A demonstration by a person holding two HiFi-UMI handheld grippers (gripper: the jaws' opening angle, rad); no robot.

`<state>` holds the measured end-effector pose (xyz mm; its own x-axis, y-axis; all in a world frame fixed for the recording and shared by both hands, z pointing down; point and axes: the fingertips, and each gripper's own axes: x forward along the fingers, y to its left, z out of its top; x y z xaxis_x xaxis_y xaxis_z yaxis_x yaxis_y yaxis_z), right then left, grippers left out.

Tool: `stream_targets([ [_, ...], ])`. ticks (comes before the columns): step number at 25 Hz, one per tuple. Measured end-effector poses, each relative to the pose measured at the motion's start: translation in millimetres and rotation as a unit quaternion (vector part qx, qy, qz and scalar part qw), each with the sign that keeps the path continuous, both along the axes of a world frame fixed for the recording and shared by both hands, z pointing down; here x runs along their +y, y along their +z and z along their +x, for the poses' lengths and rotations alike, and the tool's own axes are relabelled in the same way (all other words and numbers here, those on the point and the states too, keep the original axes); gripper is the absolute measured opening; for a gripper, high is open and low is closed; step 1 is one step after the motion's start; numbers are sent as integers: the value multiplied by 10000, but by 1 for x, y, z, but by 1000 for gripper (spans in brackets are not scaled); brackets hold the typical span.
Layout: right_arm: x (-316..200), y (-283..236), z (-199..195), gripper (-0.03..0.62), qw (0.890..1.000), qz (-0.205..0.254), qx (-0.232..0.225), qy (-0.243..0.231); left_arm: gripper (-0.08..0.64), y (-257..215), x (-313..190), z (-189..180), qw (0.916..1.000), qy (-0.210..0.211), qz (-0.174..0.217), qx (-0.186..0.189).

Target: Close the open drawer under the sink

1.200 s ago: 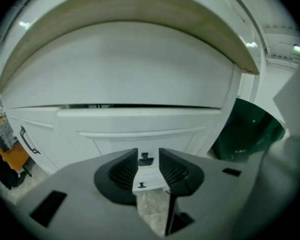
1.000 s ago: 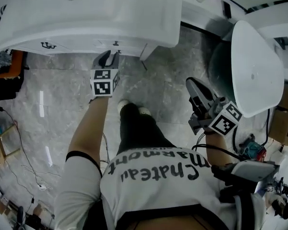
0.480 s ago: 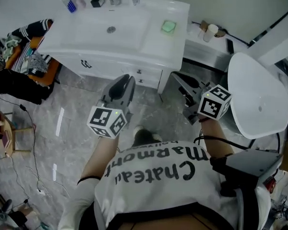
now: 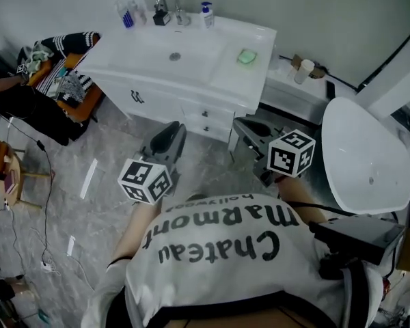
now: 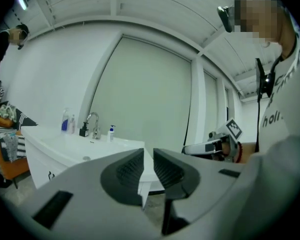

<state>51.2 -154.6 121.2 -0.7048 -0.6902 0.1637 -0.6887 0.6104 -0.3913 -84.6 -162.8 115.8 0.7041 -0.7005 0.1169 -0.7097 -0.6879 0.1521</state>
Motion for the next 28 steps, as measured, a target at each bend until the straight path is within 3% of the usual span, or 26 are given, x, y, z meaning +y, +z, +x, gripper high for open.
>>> stream_targets([
  [4, 13, 14, 1, 11, 9996, -40, 269, -60, 61, 12, 17, 1, 9999, -18, -39, -162],
  [10, 21, 26, 14, 11, 9995, -122, 267, 94, 61, 12, 33, -16, 9988, -244, 81, -423],
  [16, 22, 29, 9, 11, 9992, -69, 403, 1, 61, 17, 41, -28, 9986, -463, -83, -238],
  [28, 27, 42, 1, 11, 9986, -271, 440, -144, 61, 29, 48, -36, 9975, -580, -315, -243],
])
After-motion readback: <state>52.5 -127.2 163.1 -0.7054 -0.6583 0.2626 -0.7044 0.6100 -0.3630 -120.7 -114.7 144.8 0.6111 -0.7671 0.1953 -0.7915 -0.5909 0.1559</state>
